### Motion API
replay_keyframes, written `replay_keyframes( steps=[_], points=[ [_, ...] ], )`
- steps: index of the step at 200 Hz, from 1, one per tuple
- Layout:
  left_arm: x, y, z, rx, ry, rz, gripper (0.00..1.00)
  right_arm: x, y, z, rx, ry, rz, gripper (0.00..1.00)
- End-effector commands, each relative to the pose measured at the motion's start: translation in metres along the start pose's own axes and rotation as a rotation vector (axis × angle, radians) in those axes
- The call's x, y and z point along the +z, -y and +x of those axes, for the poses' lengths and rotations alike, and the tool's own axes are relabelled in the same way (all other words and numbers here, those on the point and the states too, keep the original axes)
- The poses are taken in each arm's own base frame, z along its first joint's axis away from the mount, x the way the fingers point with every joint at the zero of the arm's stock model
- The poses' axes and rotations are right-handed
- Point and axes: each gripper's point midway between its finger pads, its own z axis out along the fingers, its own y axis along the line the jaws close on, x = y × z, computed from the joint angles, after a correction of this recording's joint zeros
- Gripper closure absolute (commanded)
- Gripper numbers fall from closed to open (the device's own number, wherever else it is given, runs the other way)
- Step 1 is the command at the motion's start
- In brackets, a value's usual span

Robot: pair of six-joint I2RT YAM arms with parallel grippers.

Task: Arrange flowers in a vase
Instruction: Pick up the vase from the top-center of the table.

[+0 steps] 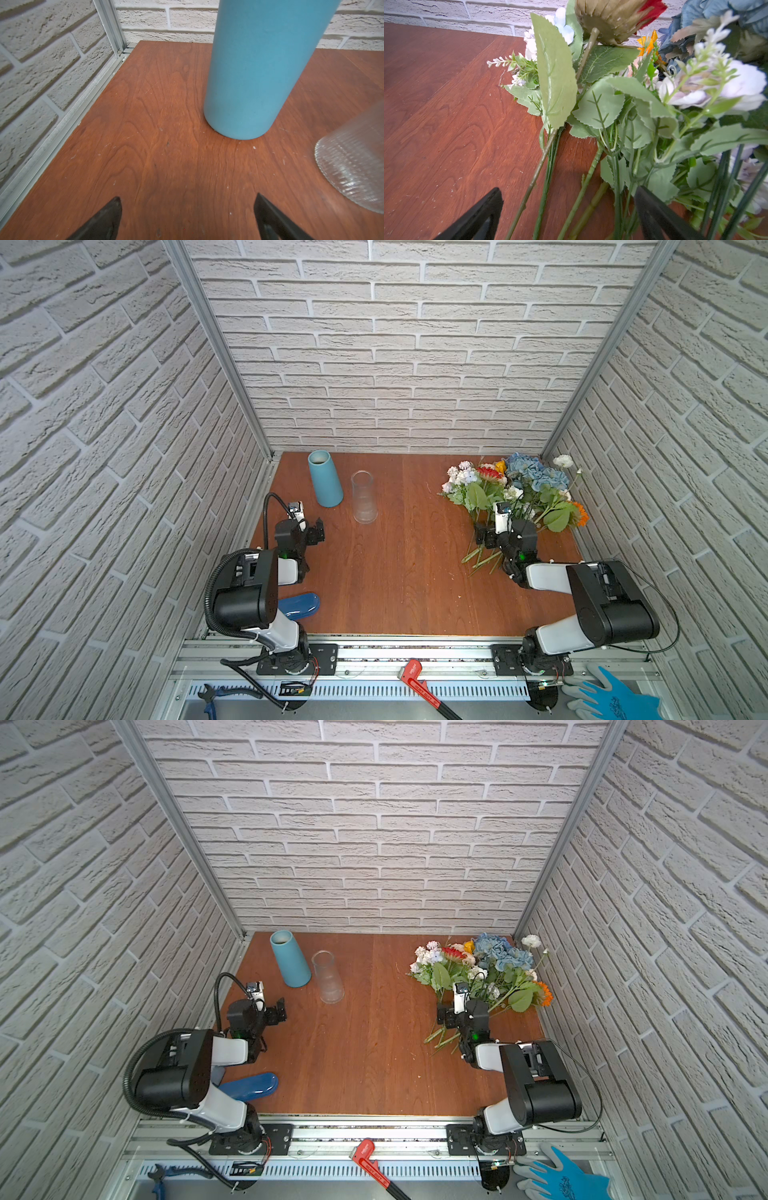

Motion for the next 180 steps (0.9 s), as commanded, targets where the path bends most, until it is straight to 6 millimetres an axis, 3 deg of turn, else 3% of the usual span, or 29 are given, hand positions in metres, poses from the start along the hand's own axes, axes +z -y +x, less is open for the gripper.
replay_keyframes(
  steps=[1, 139, 157, 180],
  points=[
    [0.003, -0.001, -0.020, 0.001, 0.068, -0.007, 0.02, -0.002, 0.002, -0.018, 0.007, 0.054, 0.010, 0.00],
    [0.002, -0.001, -0.020, 0.002, 0.072, -0.015, 0.02, -0.003, 0.002, -0.019, 0.002, 0.064, 0.007, 0.02],
    [-0.005, -0.006, -0.028, 0.001, 0.095, -0.061, 0.02, -0.006, -0.008, -0.029, -0.038, 0.086, -0.041, 0.09],
    [-0.022, -0.009, -0.045, 0.016, 0.111, -0.116, 0.02, -0.014, 0.004, -0.043, -0.006, 0.038, 0.032, 0.10]
  ],
)
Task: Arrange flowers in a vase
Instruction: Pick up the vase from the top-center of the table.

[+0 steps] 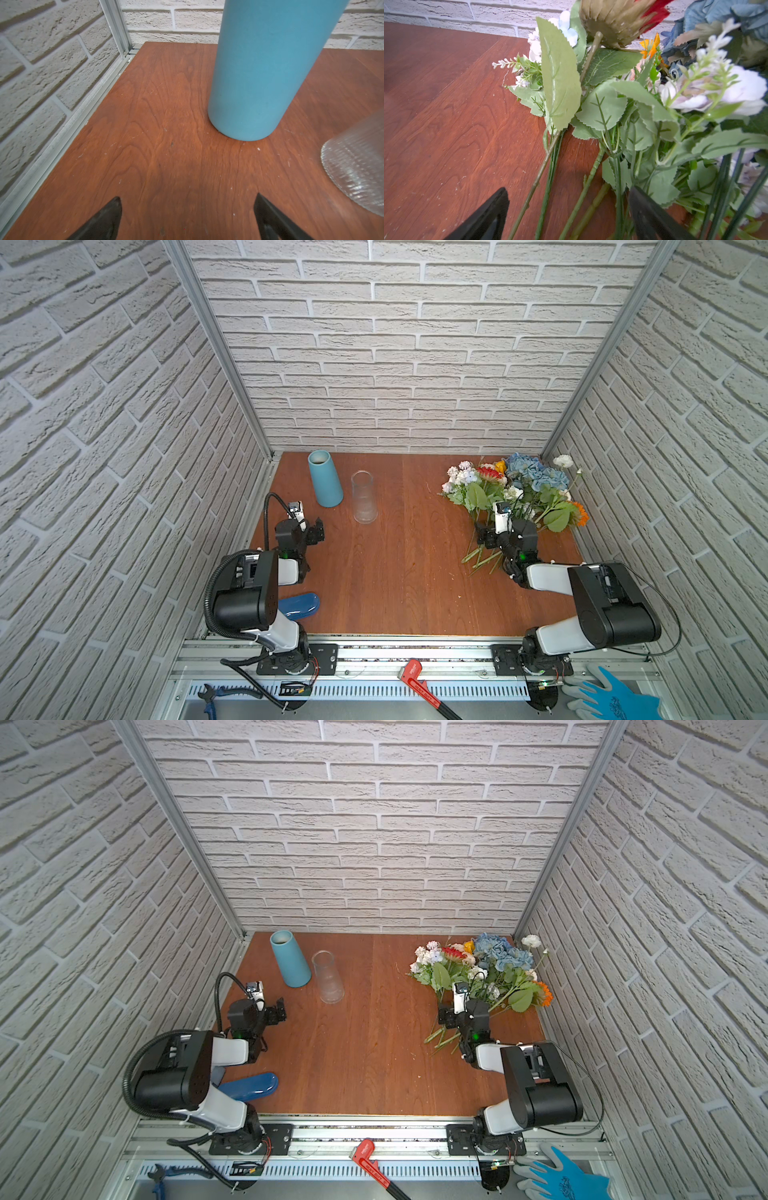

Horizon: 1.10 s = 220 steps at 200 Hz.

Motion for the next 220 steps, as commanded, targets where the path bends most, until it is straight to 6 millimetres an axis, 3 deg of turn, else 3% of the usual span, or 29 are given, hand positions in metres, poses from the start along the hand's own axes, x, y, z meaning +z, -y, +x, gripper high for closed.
replay_keyframes(
  steps=[1, 17, 30, 47, 90, 127, 176, 220],
  points=[
    [-0.018, -0.008, -0.039, 0.008, 0.103, -0.080, 0.02, -0.010, 0.007, -0.038, 0.007, 0.038, 0.046, 0.10],
    [-0.031, -0.008, -0.054, 0.046, 0.123, -0.142, 0.02, -0.019, 0.018, -0.046, 0.058, -0.008, 0.125, 0.10],
    [-0.043, -0.005, -0.066, 0.076, 0.121, -0.201, 0.02, -0.028, 0.024, -0.051, 0.087, -0.060, 0.177, 0.03],
    [-0.059, 0.007, -0.083, 0.075, 0.145, -0.205, 0.02, -0.038, 0.020, -0.060, 0.114, -0.092, 0.186, 0.00],
    [-0.085, 0.087, -0.125, -0.035, 0.240, 0.167, 0.02, -0.050, 0.008, -0.088, 0.224, -0.155, 0.135, 0.00],
    [-0.095, 0.152, -0.141, 0.015, 0.266, 0.406, 0.02, -0.053, 0.005, -0.117, 0.326, -0.149, 0.119, 0.00],
    [-0.061, 0.202, -0.139, 0.087, 0.270, 0.484, 0.02, -0.051, -0.001, -0.131, 0.352, -0.132, 0.078, 0.00],
    [-0.022, 0.199, -0.150, 0.058, 0.323, 0.358, 0.02, -0.064, -0.001, -0.137, 0.338, -0.087, 0.070, 0.00]
  ],
)
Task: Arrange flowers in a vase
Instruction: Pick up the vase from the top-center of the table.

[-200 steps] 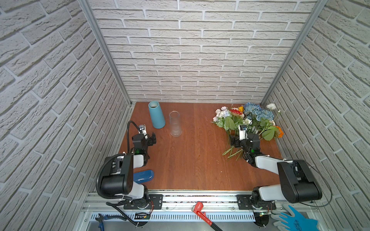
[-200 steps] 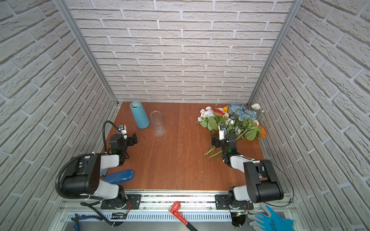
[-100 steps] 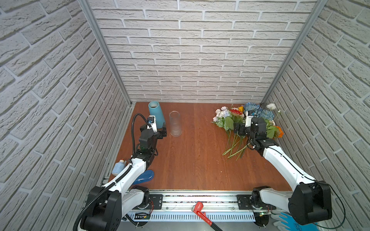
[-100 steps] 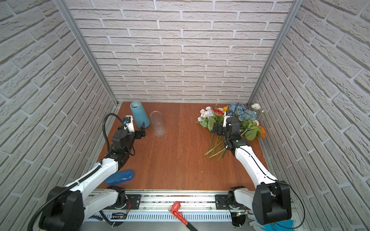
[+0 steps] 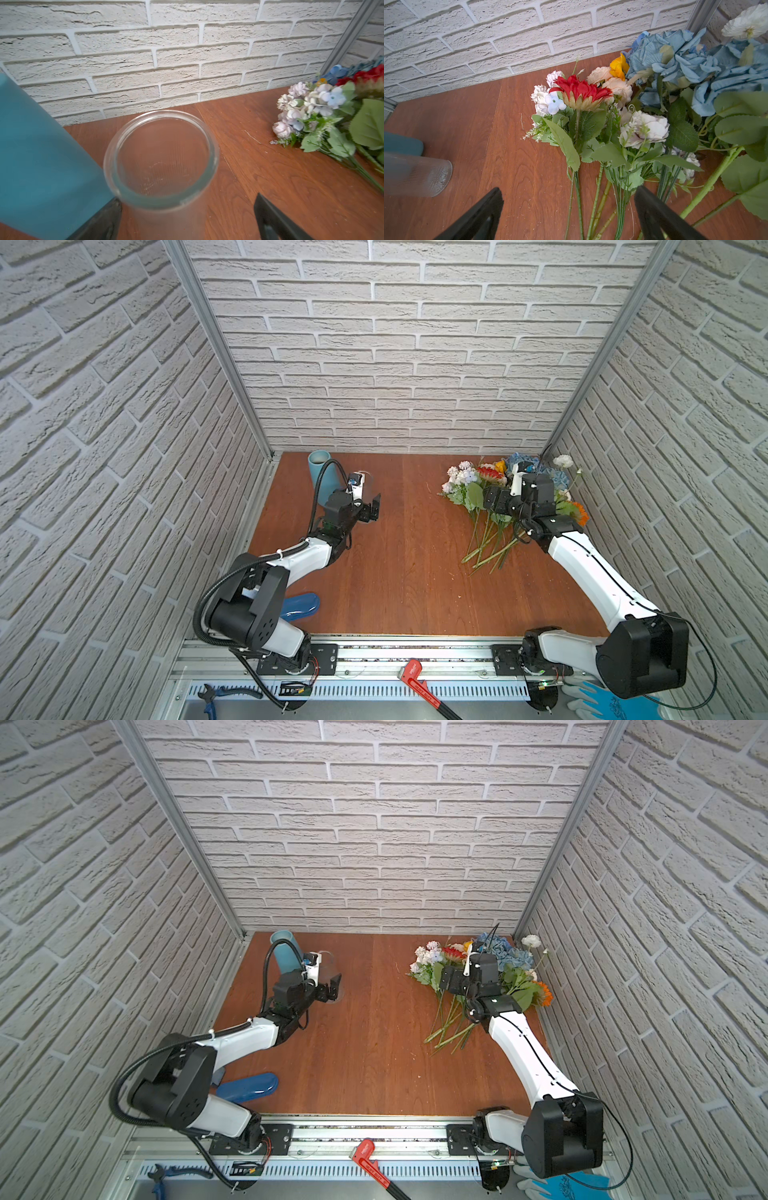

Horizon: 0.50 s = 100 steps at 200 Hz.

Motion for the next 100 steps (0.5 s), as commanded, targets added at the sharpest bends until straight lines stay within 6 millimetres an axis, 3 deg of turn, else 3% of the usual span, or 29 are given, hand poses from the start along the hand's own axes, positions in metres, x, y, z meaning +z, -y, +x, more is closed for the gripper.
replay_keyframes(
  steps=[1, 60, 100],
  points=[
    [0.009, -0.009, -0.043, -0.004, 0.166, -0.067, 0.02, -0.014, -0.004, -0.010, 0.004, 0.054, -0.029, 0.00],
    [0.032, -0.015, -0.057, -0.033, 0.272, -0.109, 0.05, -0.012, -0.008, -0.007, -0.033, 0.039, -0.053, 0.01],
    [0.038, -0.016, -0.047, -0.037, 0.268, -0.119, 0.18, -0.007, -0.013, -0.003, -0.045, 0.015, -0.080, 0.03]
  ],
)
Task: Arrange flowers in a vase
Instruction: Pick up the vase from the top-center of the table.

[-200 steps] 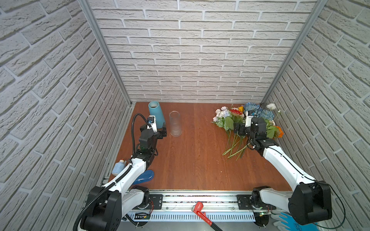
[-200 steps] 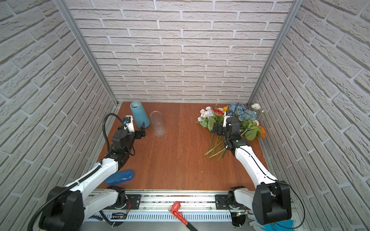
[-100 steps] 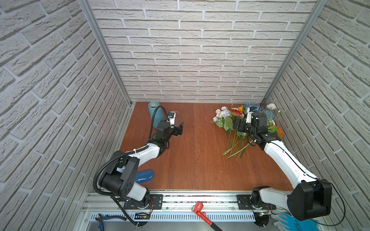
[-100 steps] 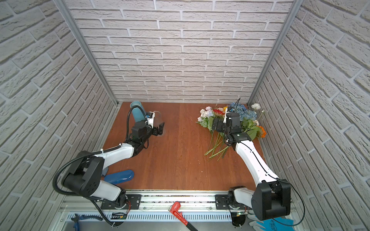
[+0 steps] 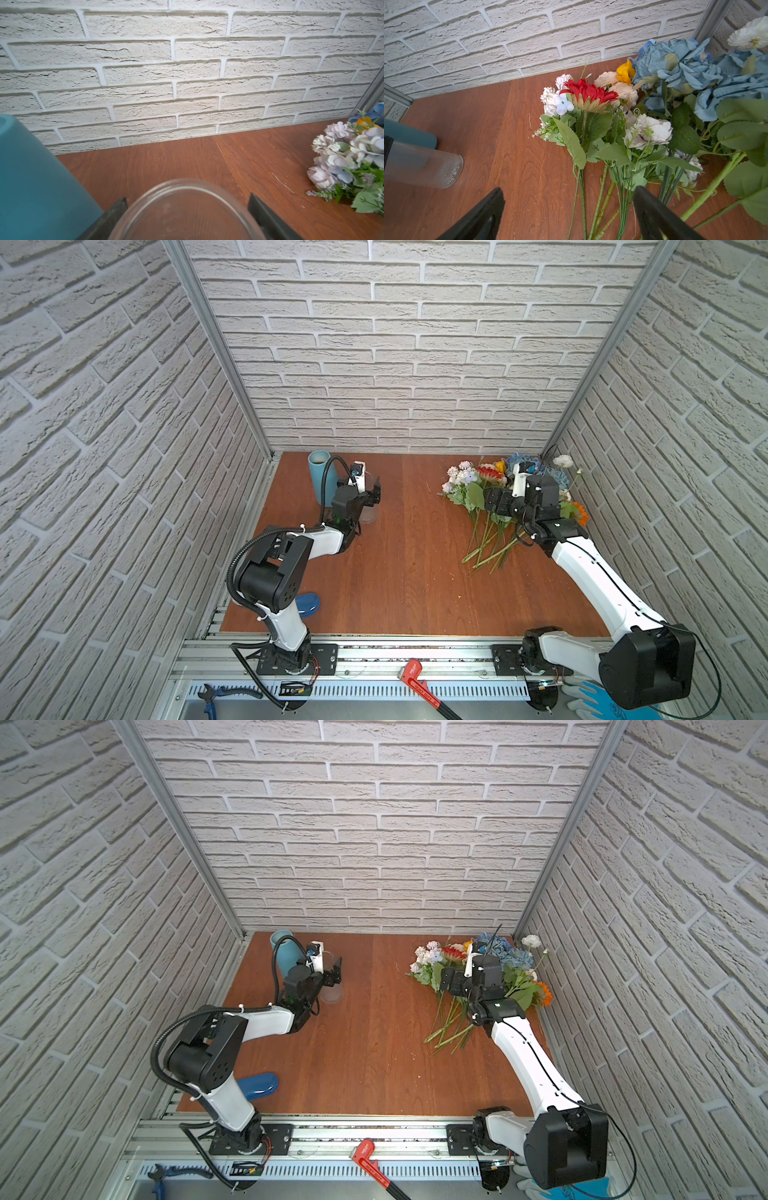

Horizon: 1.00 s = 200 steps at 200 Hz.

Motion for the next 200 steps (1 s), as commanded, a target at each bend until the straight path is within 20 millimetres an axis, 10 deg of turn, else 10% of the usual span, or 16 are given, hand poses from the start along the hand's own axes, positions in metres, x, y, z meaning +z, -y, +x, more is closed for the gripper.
replay_keyframes(
  steps=[1, 54, 200],
  points=[
    [0.002, -0.001, -0.023, -0.018, 0.105, -0.018, 0.19, 0.002, -0.006, -0.004, -0.018, 0.009, -0.032, 0.03],
    [-0.006, 0.018, -0.032, 0.002, 0.127, 0.040, 0.58, 0.001, -0.004, -0.003, -0.019, 0.010, -0.022, 0.05],
    [-0.096, 0.194, -0.073, -0.049, 0.219, 0.388, 0.61, -0.010, 0.046, 0.011, 0.075, -0.037, 0.233, 0.15]
  ],
)
